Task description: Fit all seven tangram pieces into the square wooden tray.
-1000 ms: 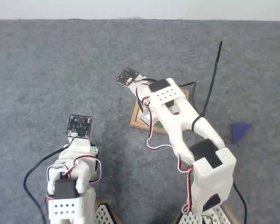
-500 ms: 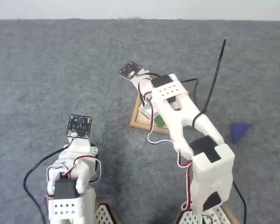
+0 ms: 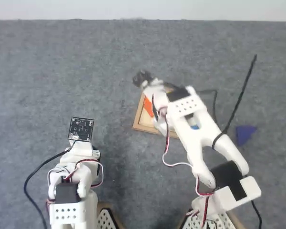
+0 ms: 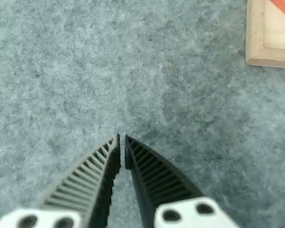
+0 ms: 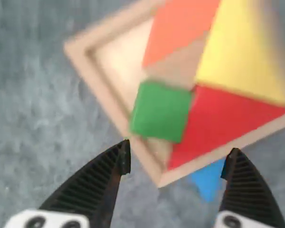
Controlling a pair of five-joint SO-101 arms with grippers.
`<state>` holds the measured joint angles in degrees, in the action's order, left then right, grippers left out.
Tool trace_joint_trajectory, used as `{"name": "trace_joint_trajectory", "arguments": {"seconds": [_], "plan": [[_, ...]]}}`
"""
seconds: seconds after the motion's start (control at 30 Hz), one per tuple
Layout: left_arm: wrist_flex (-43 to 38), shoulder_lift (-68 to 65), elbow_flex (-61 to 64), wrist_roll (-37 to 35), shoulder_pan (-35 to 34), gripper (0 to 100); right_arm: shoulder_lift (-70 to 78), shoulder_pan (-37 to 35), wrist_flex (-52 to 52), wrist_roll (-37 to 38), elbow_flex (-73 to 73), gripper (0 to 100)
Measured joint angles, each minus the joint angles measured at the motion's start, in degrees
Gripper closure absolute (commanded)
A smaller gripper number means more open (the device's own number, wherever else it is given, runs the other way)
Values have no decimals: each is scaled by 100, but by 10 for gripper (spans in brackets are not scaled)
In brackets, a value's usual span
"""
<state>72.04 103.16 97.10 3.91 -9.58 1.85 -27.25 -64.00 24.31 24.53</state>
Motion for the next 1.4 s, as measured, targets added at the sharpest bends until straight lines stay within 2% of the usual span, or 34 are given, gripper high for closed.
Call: {"name": "trace_joint_trajectory", "arguments": {"seconds": [0.1,0.43,0.9,1.27,1.4], "plan": [[0,0,0,0,0,979,0,0,264,0,360,901],[0,0,0,0,0,979,273,0,835,0,404,902],[0,0,0,0,0,979,642,-9,809,0,-26,902],[0,0,0,0,0,979,-1257,35,800,0,1108,897],[0,0,0,0,0,979,-2233,510,721,-9,1530,897]]}}
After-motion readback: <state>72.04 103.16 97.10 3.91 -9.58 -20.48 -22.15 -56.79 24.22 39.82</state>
